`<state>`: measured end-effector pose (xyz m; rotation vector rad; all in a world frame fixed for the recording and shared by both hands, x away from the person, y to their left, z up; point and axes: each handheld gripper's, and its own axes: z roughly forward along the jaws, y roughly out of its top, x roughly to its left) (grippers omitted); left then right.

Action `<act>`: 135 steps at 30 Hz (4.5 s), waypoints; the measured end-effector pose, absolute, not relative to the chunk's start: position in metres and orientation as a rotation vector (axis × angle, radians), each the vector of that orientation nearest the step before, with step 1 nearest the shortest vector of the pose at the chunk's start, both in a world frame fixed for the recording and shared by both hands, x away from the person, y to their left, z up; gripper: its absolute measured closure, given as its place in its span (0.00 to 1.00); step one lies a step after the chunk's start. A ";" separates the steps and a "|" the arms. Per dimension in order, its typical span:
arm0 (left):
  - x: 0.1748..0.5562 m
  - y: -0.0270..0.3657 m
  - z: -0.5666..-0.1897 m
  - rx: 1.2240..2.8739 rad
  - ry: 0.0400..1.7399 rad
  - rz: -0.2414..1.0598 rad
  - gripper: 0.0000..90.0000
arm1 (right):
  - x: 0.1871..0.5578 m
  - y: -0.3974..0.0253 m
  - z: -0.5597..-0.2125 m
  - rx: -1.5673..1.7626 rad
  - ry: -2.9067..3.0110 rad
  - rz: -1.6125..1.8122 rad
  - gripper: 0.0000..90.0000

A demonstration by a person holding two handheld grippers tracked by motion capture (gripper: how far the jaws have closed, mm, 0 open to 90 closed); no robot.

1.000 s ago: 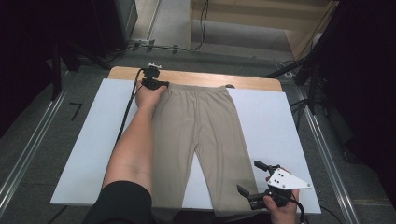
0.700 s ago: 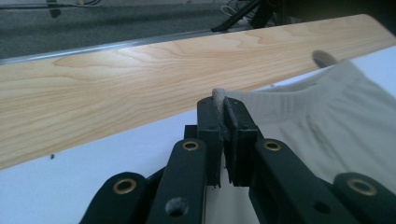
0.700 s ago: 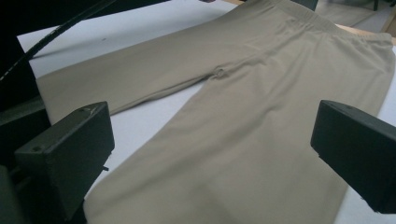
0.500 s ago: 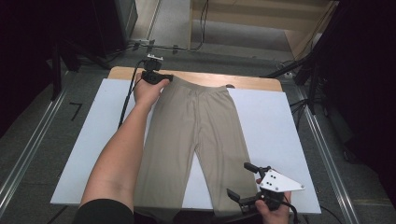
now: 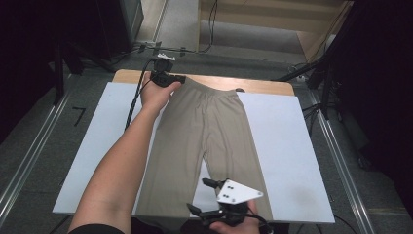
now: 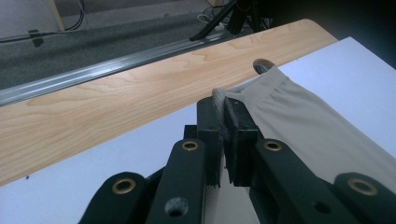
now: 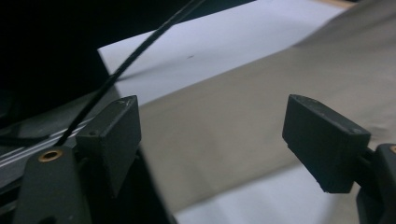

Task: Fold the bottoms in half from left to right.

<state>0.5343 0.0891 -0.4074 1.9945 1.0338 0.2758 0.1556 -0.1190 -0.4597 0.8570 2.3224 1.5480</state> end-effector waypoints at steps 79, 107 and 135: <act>0.532 0.026 -0.407 2.015 1.034 0.431 0.97 | 0.079 -0.209 -0.492 1.148 2.200 1.203 0.99; 0.537 0.019 -0.420 2.030 1.055 0.398 0.97 | 0.141 -0.170 -0.513 1.311 2.202 1.170 0.98; 0.556 -0.057 -0.433 2.113 1.147 0.308 0.97 | 0.133 -0.273 -0.504 1.555 2.062 1.192 0.98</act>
